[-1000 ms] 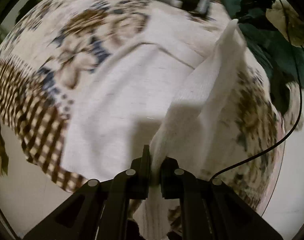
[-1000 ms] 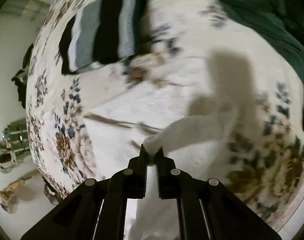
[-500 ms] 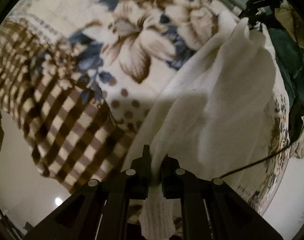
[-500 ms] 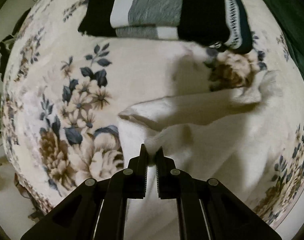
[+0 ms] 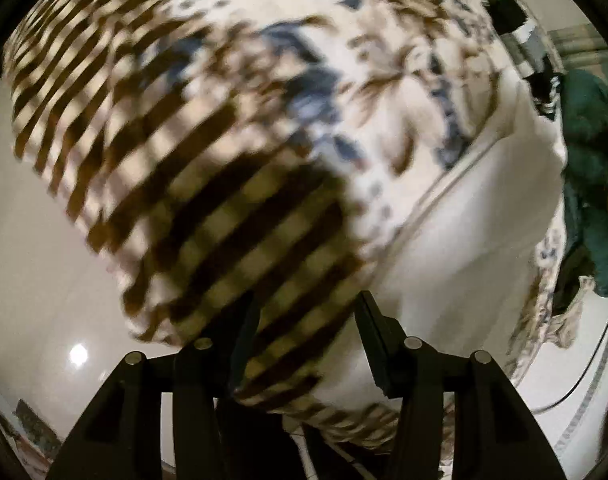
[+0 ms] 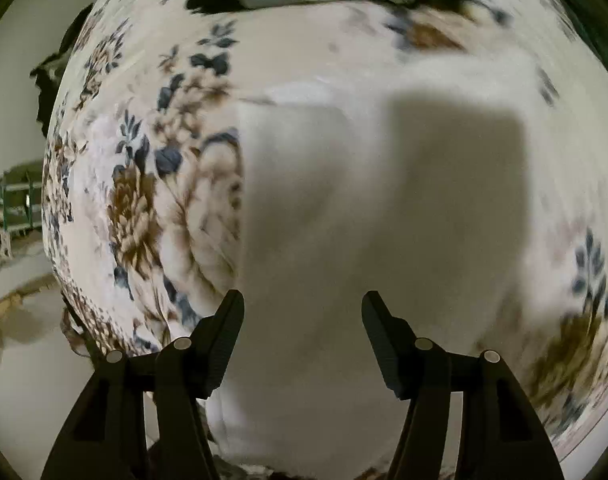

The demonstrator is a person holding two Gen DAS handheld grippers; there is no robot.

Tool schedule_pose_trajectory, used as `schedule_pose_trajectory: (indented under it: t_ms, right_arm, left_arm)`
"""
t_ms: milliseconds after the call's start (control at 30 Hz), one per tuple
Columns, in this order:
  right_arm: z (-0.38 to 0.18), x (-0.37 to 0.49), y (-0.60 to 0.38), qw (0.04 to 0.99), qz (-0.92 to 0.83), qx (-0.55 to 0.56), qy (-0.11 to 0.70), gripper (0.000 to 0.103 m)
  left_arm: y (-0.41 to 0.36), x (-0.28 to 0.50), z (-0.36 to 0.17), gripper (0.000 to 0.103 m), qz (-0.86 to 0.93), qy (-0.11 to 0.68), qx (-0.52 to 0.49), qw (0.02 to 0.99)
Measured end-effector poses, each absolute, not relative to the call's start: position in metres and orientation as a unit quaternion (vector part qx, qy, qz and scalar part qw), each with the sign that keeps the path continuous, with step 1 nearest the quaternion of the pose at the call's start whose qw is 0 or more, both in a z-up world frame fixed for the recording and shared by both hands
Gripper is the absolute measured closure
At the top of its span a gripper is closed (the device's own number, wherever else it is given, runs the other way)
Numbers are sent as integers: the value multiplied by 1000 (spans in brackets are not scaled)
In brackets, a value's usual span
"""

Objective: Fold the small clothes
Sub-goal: 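Fold the sweater side over with the left gripper and release it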

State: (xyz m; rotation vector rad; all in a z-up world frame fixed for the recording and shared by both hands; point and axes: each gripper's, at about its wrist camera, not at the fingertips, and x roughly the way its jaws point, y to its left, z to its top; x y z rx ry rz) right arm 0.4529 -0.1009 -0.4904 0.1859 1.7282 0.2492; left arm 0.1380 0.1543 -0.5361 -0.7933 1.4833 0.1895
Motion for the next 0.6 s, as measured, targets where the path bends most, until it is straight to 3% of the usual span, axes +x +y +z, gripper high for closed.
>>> schedule_pose_trajectory:
  t_ms: [267,600]
  right_arm:
    - [-475,461,-196,675,29,172,717,40]
    - [-514,537,-269,710,-8,229,666,40]
  left_arm:
    - [114,295,-499,56,-30,610,-313,728]
    - [46,495,-537,59,-78,613,-245,747]
